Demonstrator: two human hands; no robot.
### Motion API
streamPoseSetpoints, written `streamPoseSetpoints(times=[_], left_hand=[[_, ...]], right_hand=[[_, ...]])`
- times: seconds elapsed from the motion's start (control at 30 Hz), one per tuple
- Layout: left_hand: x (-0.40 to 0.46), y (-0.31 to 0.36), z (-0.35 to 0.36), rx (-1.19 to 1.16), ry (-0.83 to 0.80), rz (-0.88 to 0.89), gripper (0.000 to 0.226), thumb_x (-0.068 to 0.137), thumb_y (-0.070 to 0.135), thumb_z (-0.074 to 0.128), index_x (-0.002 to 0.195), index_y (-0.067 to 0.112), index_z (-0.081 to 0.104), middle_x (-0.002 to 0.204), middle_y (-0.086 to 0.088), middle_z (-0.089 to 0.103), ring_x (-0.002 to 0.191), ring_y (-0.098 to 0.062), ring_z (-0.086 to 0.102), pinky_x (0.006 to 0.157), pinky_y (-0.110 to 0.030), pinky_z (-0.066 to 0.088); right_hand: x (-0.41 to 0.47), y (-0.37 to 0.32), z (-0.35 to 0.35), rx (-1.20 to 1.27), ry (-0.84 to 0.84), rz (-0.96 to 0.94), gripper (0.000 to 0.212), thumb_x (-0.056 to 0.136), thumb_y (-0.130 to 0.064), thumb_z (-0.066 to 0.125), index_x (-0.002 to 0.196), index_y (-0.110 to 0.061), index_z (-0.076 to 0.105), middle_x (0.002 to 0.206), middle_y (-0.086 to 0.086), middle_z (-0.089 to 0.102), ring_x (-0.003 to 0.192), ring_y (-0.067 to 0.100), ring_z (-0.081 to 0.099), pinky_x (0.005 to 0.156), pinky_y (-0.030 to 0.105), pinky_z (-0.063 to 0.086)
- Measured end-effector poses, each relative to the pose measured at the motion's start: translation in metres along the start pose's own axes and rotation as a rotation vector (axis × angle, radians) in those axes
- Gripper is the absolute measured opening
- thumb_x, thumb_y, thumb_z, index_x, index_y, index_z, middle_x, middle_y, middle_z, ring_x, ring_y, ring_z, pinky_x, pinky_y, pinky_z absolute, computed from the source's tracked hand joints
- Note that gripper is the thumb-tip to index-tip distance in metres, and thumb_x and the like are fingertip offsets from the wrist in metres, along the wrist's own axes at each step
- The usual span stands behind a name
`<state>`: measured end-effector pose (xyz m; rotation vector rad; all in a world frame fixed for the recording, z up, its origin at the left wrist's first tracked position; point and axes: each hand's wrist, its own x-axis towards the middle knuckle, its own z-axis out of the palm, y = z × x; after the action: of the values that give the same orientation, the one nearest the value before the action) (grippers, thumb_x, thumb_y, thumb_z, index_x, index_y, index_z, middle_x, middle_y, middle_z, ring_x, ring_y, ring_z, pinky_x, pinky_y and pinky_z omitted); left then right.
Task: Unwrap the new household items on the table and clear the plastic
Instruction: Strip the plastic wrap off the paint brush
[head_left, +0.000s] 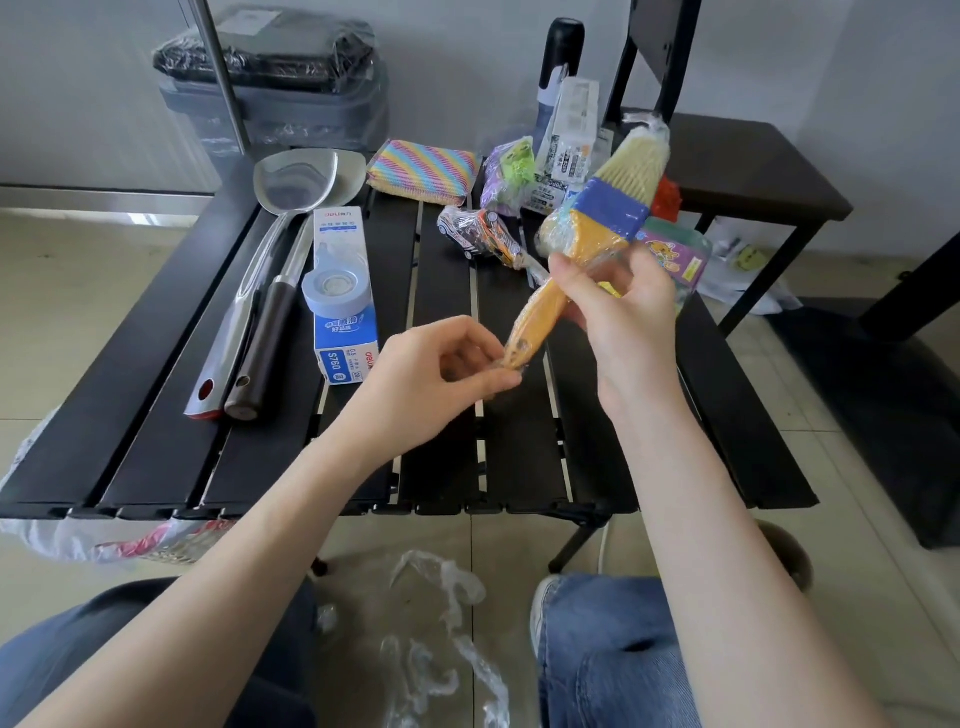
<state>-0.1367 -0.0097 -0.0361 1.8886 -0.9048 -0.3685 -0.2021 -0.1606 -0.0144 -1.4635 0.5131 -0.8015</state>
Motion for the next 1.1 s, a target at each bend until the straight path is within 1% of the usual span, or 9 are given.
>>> streamPoseSetpoints(times=[0.2,0.33,0.43,0.5,0.63,0.83,0.9,1.03,1.1], left_hand=[[0.0,0.004,-0.002,-0.028,0.161,0.05,0.006,0.079,0.027,0.072,0.078,0.022,0.069,0.067,0.006,0.068,0.064,-0.006,0.067,0.066,-0.026,0.058],[-0.002,0.006,0.002,0.019,0.227,0.183,0.004,0.085,0.023,0.069,0.082,0.02,0.067,0.074,0.014,0.065,0.069,-0.004,0.062,0.062,-0.025,0.055],[-0.001,0.006,0.0,-0.015,0.225,0.26,0.007,0.085,0.019,0.068,0.079,0.021,0.065,0.094,0.009,0.064,0.076,-0.003,0.06,0.063,-0.015,0.048],[-0.001,0.007,-0.001,-0.205,0.187,0.155,0.011,0.088,0.02,0.065,0.077,0.022,0.063,0.097,0.008,0.066,0.082,-0.004,0.062,0.067,-0.018,0.051],[-0.002,0.01,0.001,-0.51,0.091,-0.079,0.018,0.093,0.023,0.057,0.075,0.017,0.058,0.095,0.001,0.072,0.089,-0.006,0.064,0.071,-0.017,0.049],[-0.002,0.014,0.002,-0.764,0.04,-0.153,0.017,0.092,0.023,0.054,0.076,0.014,0.055,0.094,0.001,0.073,0.098,-0.012,0.068,0.072,-0.021,0.053],[-0.003,0.017,0.001,-0.625,0.106,-0.059,0.017,0.087,0.026,0.057,0.079,0.011,0.057,0.089,0.001,0.074,0.09,-0.012,0.07,0.069,-0.023,0.055],[-0.006,0.017,0.001,-0.045,0.36,0.14,0.008,0.085,0.019,0.068,0.081,0.012,0.066,0.072,0.009,0.069,0.064,-0.004,0.068,0.062,-0.018,0.055],[-0.007,0.016,0.002,-0.038,0.386,0.14,0.004,0.084,0.018,0.069,0.082,0.015,0.068,0.071,0.012,0.068,0.064,-0.001,0.068,0.065,-0.018,0.056]], right_hand=[[0.002,-0.006,-0.004,0.074,0.03,0.002,0.045,0.083,-0.011,0.073,0.117,-0.021,0.046,0.107,-0.001,0.062,0.105,0.018,0.063,0.088,0.048,0.056],[0.002,-0.009,-0.005,0.08,0.046,0.009,0.048,0.086,-0.01,0.07,0.123,-0.02,0.041,0.108,-0.009,0.06,0.103,0.009,0.063,0.087,0.043,0.057],[0.002,-0.01,-0.006,0.191,0.013,0.067,0.048,0.089,-0.006,0.065,0.126,-0.014,0.036,0.118,0.004,0.059,0.096,0.027,0.07,0.069,0.041,0.061],[0.002,-0.013,-0.005,0.239,-0.016,0.11,0.051,0.091,-0.006,0.063,0.131,-0.013,0.032,0.119,0.007,0.06,0.087,0.032,0.072,0.064,0.038,0.06],[0.003,-0.017,-0.004,0.32,-0.053,0.172,0.052,0.092,-0.004,0.06,0.135,-0.014,0.032,0.106,0.0,0.062,0.078,0.02,0.074,0.068,0.04,0.06],[0.004,-0.017,-0.006,0.331,-0.067,0.183,0.051,0.092,-0.004,0.06,0.135,-0.014,0.034,0.099,0.003,0.064,0.084,0.02,0.073,0.066,0.039,0.06],[0.004,-0.017,-0.007,0.298,-0.049,0.174,0.051,0.092,-0.007,0.061,0.135,-0.015,0.034,0.101,0.004,0.066,0.086,0.019,0.073,0.065,0.038,0.06],[0.006,-0.015,-0.011,0.221,0.015,0.122,0.052,0.091,-0.013,0.064,0.133,-0.014,0.032,0.116,0.014,0.064,0.099,0.025,0.07,0.064,0.035,0.06],[0.006,-0.014,-0.012,0.162,0.071,0.041,0.052,0.09,-0.013,0.066,0.13,-0.011,0.033,0.122,0.012,0.06,0.102,0.022,0.069,0.064,0.035,0.06]])
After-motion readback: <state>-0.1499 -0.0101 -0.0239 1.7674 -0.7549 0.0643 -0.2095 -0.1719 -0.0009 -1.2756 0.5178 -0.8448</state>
